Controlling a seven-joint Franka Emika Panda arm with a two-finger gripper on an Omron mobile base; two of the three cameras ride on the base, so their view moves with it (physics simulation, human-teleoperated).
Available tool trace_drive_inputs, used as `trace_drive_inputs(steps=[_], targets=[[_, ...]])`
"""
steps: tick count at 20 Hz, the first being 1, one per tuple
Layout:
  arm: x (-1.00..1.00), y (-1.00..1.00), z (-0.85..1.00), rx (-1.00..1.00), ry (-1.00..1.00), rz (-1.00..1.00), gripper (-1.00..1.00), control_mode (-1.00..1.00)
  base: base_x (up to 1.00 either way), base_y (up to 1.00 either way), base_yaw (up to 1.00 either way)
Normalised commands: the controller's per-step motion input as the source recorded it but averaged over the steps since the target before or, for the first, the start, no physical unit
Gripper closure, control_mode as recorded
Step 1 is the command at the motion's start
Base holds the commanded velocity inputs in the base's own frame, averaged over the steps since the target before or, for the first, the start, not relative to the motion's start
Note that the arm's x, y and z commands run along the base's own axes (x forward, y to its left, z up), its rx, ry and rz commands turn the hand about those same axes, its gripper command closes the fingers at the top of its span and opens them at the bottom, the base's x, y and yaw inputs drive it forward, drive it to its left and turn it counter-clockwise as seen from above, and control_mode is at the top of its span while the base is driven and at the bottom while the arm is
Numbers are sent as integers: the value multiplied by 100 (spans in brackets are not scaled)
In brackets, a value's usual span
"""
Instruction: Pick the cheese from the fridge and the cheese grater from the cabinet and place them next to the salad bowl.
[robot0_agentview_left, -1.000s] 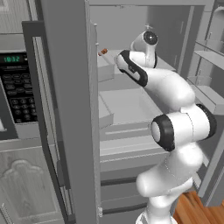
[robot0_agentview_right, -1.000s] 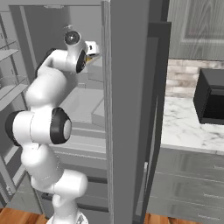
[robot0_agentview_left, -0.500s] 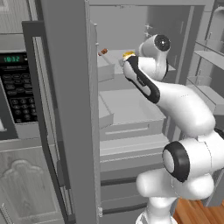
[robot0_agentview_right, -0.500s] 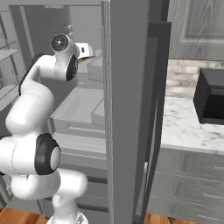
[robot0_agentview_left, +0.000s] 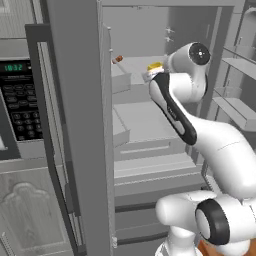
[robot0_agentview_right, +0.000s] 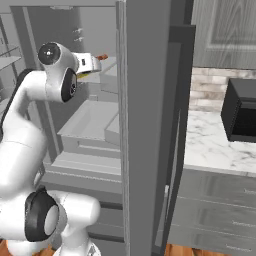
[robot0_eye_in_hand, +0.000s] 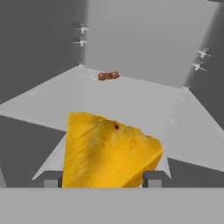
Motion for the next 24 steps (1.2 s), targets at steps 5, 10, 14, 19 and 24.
trace_drive_inputs(steps=[5, 10, 14, 19, 24], targets=[[-88, -3, 0, 0, 0, -2, 100, -100, 0, 0, 0], [-90, -6, 0, 0, 0, -3, 100, -100, 0, 0, 0], [-83, 0, 11, 0, -9, -6, 100, -100, 0, 0, 0], [-83, -2, 7, 0, -8, -7, 100, -100, 0, 0, 0], [-35, -3, 0, 0, -4, -2, 100, 100, -60, 0, -1]])
